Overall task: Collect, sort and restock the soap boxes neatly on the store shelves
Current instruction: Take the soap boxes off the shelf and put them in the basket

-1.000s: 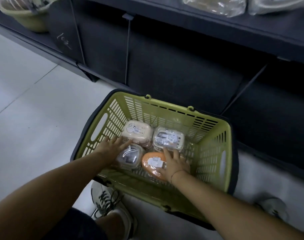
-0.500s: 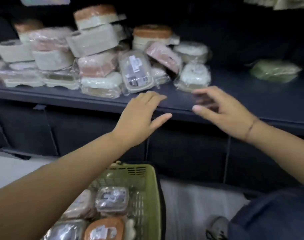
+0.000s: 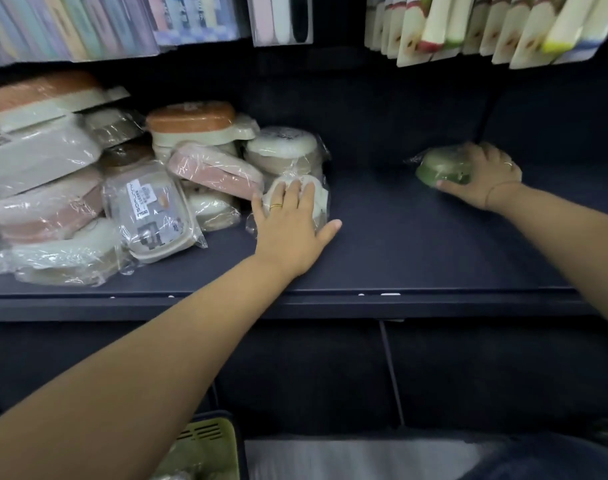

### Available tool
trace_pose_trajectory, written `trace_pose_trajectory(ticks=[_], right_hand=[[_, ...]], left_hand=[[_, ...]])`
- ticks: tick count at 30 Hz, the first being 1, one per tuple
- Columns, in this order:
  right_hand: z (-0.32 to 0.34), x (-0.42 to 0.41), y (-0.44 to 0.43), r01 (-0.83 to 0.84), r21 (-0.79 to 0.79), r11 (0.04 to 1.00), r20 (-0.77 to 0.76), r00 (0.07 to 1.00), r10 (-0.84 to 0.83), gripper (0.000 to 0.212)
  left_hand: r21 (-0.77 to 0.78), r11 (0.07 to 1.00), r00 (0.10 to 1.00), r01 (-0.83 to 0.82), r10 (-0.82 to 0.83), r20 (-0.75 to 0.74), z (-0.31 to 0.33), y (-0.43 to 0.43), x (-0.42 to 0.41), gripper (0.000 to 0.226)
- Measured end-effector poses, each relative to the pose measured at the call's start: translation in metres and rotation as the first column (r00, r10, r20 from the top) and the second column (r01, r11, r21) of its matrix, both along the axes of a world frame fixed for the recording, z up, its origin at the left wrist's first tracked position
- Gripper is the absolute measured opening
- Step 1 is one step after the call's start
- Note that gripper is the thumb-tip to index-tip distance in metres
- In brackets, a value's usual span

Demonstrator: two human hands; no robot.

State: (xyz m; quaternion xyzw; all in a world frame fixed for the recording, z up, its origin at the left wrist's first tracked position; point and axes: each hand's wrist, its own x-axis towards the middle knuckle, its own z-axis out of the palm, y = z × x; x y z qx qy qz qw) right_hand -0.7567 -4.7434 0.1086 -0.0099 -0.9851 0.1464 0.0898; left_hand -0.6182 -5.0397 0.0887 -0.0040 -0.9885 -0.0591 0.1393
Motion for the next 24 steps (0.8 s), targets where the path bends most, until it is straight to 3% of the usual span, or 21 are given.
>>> trace_pose_trajectory(ticks=[5,9,14,18,20,24], right_hand=[[-0.002,0.001,0.0,-0.031,0.068,0.997,0.043,0.999,0.028,0.096],[0.001,0.06,-0.014,-0.145,0.092,0.985,-0.005,0.989,0.146,0.089],[0.012,0.139,-0.039,-0.305,0.037,0.952,-0.155,0.939,0.307,0.076],[0.028,0.14,-0.043,-0.382,-0.116,0.917,0.065,0.918,0.391,0.11],[0.032,0.133,-0.043,-0.399,-0.17,0.901,0.221,0.875,0.43,0.13],[0.033,0.14,-0.05,-0.451,-0.033,0.892,0.393,0.814,0.427,0.131]], left_hand=[[0.056,0.989,0.99,0.137,-0.138,0.0,0.007,-0.005,0.023,0.075],[0.165,0.939,0.953,0.301,-0.293,-0.072,0.009,-0.015,0.063,0.075],[0.206,0.955,0.974,0.213,-0.19,-0.126,0.02,-0.022,0.085,0.066],[0.132,0.99,0.993,0.046,-0.06,0.1,0.029,-0.018,0.073,0.096],[0.097,0.995,0.986,0.003,-0.02,0.166,0.032,-0.019,0.068,0.098],[0.067,0.998,0.986,0.017,-0.028,0.165,0.034,-0.029,0.083,0.094]])
